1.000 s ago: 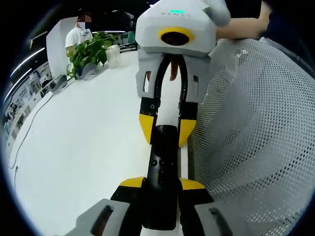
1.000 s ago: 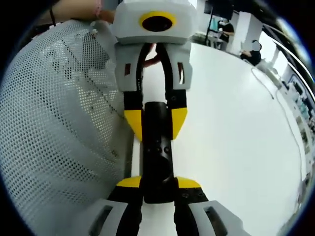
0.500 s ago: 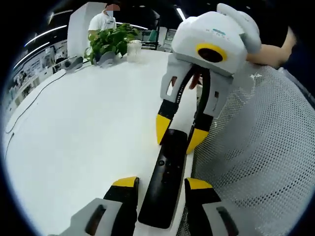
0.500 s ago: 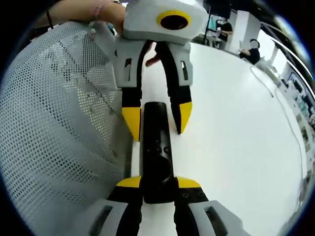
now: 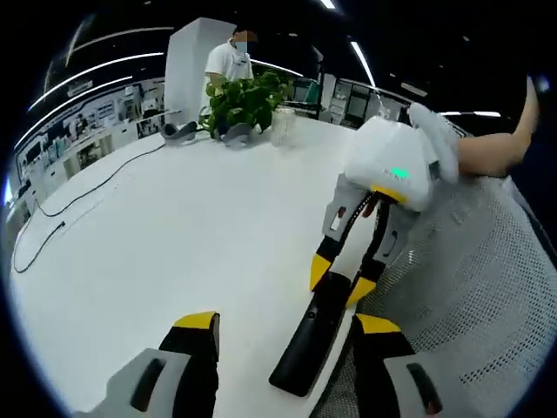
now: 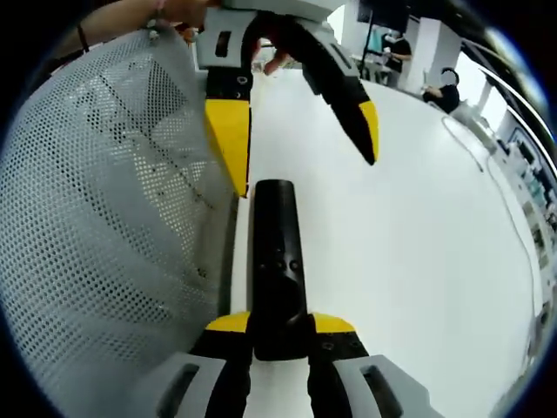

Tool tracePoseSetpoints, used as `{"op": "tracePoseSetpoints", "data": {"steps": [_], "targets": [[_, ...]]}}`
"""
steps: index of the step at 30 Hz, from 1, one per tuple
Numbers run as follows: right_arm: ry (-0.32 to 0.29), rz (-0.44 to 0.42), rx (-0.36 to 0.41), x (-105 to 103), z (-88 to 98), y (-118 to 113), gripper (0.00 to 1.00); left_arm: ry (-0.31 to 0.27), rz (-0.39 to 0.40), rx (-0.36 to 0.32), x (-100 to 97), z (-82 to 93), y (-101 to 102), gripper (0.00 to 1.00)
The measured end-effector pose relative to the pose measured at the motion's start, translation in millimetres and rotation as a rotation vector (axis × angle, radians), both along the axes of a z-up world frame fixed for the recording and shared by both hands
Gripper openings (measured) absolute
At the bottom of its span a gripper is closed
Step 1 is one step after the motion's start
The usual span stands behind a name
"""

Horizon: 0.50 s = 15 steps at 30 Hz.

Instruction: Press the specified remote control buttons in sequence, fully releasing each button before pressing the next.

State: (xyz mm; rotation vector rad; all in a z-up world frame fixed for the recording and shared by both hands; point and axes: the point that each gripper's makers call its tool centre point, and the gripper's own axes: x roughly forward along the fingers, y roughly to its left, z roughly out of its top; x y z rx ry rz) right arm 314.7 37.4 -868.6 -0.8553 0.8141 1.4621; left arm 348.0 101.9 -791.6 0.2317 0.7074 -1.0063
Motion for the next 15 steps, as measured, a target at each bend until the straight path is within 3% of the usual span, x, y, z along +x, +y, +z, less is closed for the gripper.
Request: {"op": "tracePoseSetpoints", "data": {"steps": [4,6,12,15], "targets": [[0.0,0.0,-0.001,0.4,-0.2,0.5,0.21,-0.014,0.058,-0.068,4.3,22.2,1.6,0.73],[0.0,-0.001,0.0,0.6,-0.1,0.8,0.21,-0.049,0.095,-0.085,9.8,35.0,2.9,0.81],[0.0,-0.003,0.002,0.9,0.1,1.5,0.21,-0.124,0.195,-0.215,19.2,73.9,3.3,0.9],[0.0,-0.004,0.003,1.0,0.0,1.5,0.21,-0.154,0.221,-0.228,19.1,82.4,7.3,0.93]]}}
